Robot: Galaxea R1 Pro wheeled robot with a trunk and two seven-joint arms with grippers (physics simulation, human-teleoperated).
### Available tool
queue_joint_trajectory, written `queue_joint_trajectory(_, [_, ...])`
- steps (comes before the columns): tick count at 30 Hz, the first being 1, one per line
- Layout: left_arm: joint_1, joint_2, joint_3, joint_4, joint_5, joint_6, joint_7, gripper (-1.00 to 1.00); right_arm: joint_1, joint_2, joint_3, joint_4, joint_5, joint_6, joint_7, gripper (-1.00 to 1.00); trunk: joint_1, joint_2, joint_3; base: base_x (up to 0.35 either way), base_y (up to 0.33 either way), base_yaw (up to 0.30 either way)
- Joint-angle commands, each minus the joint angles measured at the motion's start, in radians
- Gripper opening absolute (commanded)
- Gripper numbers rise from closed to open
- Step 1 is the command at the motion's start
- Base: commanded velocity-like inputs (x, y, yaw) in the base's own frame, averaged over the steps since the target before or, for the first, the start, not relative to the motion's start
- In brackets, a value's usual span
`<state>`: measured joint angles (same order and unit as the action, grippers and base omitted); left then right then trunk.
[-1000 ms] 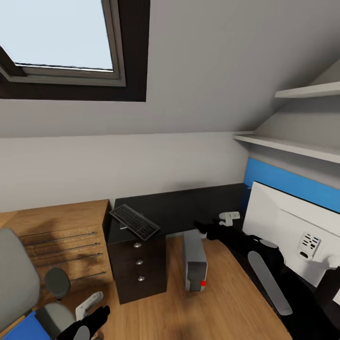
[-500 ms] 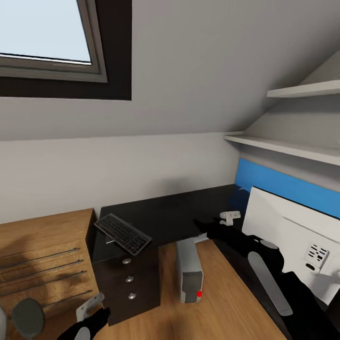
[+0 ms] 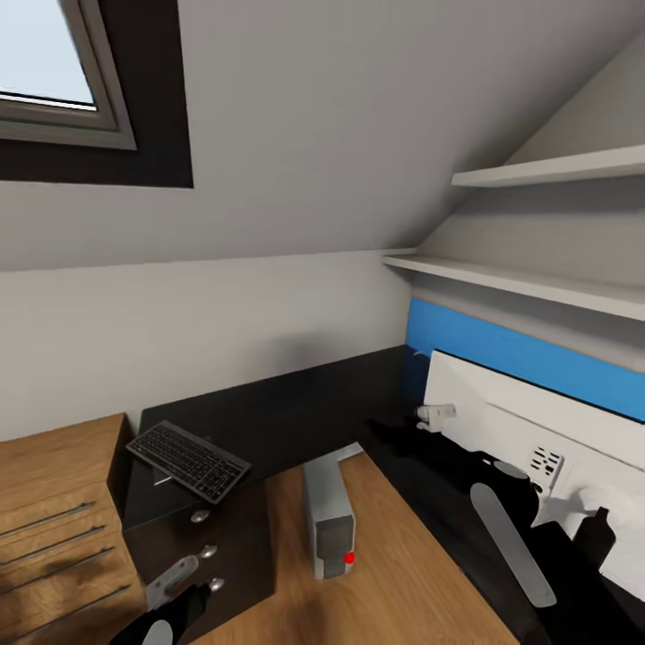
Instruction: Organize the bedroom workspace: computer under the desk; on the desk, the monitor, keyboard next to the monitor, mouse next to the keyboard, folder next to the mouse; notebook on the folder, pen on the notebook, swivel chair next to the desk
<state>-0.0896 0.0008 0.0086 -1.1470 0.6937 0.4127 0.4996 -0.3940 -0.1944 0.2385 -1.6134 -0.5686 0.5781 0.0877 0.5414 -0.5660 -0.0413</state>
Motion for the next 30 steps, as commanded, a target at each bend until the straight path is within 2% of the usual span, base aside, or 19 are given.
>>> queue_joint_trajectory(1, [-0.001, 0.000, 0.000, -0.002, 0.009, 0.003, 0.007, 1.00, -0.001, 0.000, 0.001, 0.000, 0.000, 0.003, 0.001, 1.00, 0.001, -0.002, -0.002, 0.013, 0.001, -0.296])
queue_joint_trajectory(10, [-0.001, -0.001, 0.001, -0.002, 0.009, 0.003, 0.007, 1.00, 0.003, 0.000, 0.002, 0.000, 0.000, 0.002, 0.002, 1.00, 0.001, -0.002, -0.002, 0.006, 0.002, -0.256])
queue_joint_trajectory(13, [-0.001, -0.002, 0.001, -0.002, 0.009, 0.003, 0.007, 1.00, 0.003, 0.000, 0.015, 0.000, 0.000, 0.002, 0.002, 1.00, 0.001, -0.002, -0.002, 0.050, 0.075, -0.104])
queue_joint_trajectory(15, [-0.001, -0.001, 0.001, -0.002, 0.009, 0.003, 0.007, 1.00, 0.003, 0.000, 0.042, 0.000, 0.003, -0.001, 0.002, 1.00, 0.001, -0.002, -0.002, 0.124, 0.185, -0.150])
queue_joint_trajectory(25, [-0.001, -0.003, 0.001, 0.004, 0.009, 0.003, 0.006, 1.00, 0.004, 0.000, 0.064, 0.000, 0.016, -0.017, 0.001, 1.00, 0.001, -0.002, -0.002, 0.149, 0.209, -0.110])
queue_joint_trajectory(30, [-0.002, -0.003, 0.001, 0.008, 0.009, 0.003, 0.005, 1.00, 0.007, 0.001, 0.068, 0.000, 0.043, -0.020, -0.012, 1.00, 0.001, -0.002, -0.002, 0.072, 0.092, -0.027])
